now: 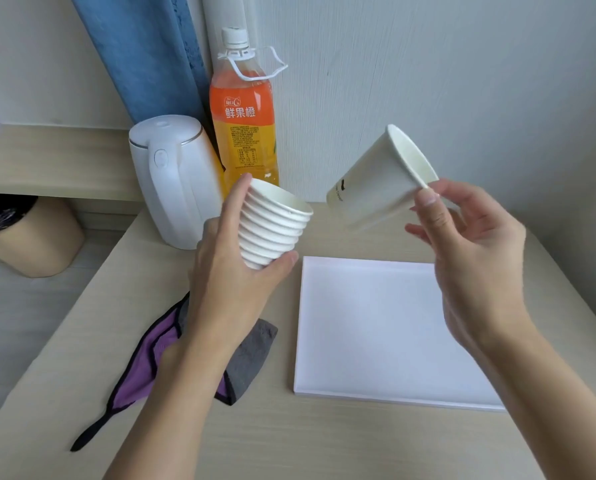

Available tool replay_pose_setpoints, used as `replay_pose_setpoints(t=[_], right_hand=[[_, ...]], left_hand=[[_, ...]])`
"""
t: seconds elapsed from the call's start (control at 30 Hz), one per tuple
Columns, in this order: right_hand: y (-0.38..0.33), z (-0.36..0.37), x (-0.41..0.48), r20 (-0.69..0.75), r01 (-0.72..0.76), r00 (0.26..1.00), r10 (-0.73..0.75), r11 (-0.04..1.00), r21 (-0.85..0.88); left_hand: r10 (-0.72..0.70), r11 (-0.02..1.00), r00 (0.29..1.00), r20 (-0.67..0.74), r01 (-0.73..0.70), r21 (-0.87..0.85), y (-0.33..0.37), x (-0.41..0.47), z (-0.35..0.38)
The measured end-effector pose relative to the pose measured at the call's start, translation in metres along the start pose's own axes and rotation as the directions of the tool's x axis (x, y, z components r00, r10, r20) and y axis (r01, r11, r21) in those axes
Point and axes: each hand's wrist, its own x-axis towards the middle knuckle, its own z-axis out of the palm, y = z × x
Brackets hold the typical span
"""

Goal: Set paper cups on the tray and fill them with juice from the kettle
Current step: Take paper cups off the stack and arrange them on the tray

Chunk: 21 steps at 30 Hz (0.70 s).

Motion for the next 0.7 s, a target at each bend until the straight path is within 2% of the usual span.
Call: replay_pose_setpoints(t=[0.1,0.13,0.2,0.3,0.47,0.57,0.7], right_hand=[[0.029,0.005,-0.002,0.088,0.034,0.996,-0.005,0.945,-0.326],[0.042,0.007,-0.006,0.121,0.029,0.992,0.025,0.902,-0.430],[0.064,0.015,-0.012,0.133,-0.034,0.983,0.123,0.846,-0.533],[0.083,0.025,-0.018,0.133,-0.084,0.972,0.192,0.818,-0.569],[0.093,0.029,-0.025,0.163,-0.066,0.968,0.192,0.818,-0.572],[0.102,0.029,-0.030,0.165,-0.152,0.939,0.301,0.795,-0.587],[0.112,0.035,-0.031,0.082,-0.263,0.917,0.391,0.744,-0.614]], left_hand=[[-0.038,0.992,0.998,-0.056,0.031,-0.119,-0.002,0.002,-0.001],[-0.039,0.991,0.997,-0.064,0.030,-0.132,-0.002,0.002,-0.001],[-0.035,0.989,0.997,-0.069,0.025,-0.149,-0.002,0.002,-0.001],[-0.035,0.983,0.997,-0.076,0.020,-0.180,-0.002,0.003,-0.002],[-0.035,0.978,0.998,-0.052,0.024,-0.207,-0.004,0.004,-0.006],[-0.034,0.973,0.999,-0.037,0.024,-0.231,-0.006,0.004,-0.008],[-0.030,0.967,0.999,-0.030,0.021,-0.253,-0.006,0.003,-0.007]])
